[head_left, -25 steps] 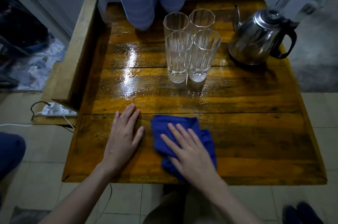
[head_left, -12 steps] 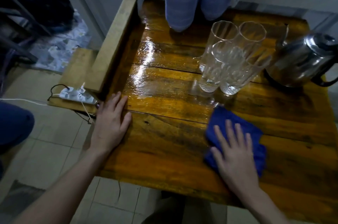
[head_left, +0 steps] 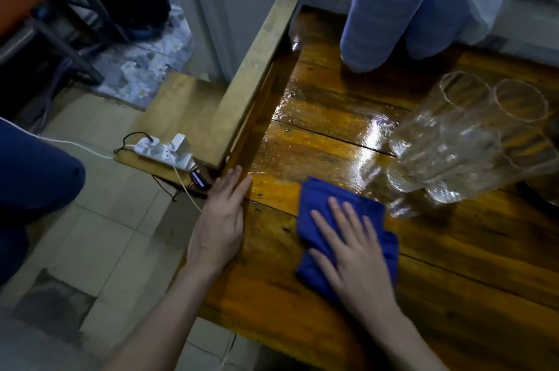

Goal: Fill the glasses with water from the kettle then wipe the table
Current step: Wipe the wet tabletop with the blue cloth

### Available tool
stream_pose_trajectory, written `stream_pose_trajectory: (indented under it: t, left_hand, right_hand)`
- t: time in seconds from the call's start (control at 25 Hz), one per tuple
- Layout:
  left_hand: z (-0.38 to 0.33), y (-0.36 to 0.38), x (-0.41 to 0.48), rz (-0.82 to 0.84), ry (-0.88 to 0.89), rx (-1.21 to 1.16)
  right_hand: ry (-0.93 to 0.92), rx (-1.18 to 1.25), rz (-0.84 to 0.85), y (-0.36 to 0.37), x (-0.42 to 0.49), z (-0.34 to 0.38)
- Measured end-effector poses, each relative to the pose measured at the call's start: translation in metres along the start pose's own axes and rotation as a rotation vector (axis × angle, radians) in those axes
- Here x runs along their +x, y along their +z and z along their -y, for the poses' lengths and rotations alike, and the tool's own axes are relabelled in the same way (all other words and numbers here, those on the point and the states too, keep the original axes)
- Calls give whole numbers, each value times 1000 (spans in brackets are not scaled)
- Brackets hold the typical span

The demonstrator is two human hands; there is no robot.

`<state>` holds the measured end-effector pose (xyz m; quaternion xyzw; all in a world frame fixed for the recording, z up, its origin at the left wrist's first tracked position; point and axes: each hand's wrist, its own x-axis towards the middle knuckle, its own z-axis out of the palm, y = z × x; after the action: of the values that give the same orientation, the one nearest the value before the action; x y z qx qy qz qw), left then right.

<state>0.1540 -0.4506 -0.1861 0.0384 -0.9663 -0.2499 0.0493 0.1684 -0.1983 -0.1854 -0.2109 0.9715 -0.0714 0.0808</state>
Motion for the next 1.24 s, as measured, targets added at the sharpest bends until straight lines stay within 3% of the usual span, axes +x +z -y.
stream_pose_trajectory:
  t: [0.16, 0.32, 0.4, 0.64, 0.72, 0.84, 1.08, 1.24]
  left_hand:
    - [7, 4, -1, 33, 15, 8]
    - [2, 3, 1, 24, -9, -6]
    - [3, 4, 1, 38, 8, 6]
    - [9, 10, 1, 38, -17, 16]
    - [9, 10, 2, 40, -12, 11]
    - [10, 9, 2, 49, -12, 27]
    - [8, 5, 1, 67, -15, 21]
    - [6, 5, 1, 62, -14, 33]
  right_hand:
    - [-13, -75, 31, -5, 3, -8]
    - [-289, -83, 58, -1, 40, 43]
    - [-310, -56, 58, -2, 66, 52]
    - [141, 34, -120, -22, 204, -5]
    - [193, 18, -127, -24, 230, -12]
    - [122, -11, -124, -17, 211, 6]
    - [-82, 12, 2, 5, 71, 83]
    - [-166, 6, 10, 1, 78, 57]
